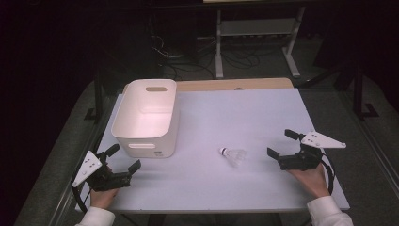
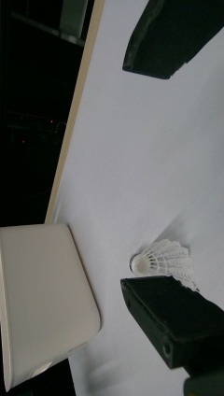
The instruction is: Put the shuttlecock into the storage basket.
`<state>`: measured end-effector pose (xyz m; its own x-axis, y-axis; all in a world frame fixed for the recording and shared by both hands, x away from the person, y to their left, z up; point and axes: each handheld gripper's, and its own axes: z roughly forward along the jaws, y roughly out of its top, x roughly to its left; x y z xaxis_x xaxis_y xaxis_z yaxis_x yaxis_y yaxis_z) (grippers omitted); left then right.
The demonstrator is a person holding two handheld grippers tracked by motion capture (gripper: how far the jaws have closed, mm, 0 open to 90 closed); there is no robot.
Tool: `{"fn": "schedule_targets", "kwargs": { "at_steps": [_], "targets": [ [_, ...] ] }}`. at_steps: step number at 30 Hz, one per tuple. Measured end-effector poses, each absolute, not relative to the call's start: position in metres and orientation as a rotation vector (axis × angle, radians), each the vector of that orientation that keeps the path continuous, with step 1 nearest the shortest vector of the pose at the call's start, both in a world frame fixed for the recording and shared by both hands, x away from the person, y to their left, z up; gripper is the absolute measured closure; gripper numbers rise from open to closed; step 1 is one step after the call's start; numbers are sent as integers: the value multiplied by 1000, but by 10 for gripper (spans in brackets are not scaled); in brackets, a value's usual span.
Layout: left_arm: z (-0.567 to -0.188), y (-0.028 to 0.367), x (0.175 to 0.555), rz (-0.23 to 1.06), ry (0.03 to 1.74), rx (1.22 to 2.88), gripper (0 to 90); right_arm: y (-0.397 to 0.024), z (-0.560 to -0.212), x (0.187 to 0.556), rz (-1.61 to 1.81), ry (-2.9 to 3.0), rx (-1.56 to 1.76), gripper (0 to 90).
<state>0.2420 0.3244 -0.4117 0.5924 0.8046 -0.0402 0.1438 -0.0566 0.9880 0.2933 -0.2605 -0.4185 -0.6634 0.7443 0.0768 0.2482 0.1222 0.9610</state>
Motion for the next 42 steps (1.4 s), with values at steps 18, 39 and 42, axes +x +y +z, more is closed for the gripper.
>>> {"fn": "schedule_targets", "kwargs": {
  "at_steps": [18, 39, 42],
  "targets": [
    [-413, 324, 244, 657, 820, 1568, 0, -260, -415, 293, 1557, 1989, 962, 0],
    [-413, 322, 244, 645, 827, 1559, 0, -249, -404, 302, 1497, 2113, 965, 0],
    [-413, 322, 243, 643, 829, 1557, 0, -246, -402, 304, 1492, 2133, 958, 0]
  ]
}}
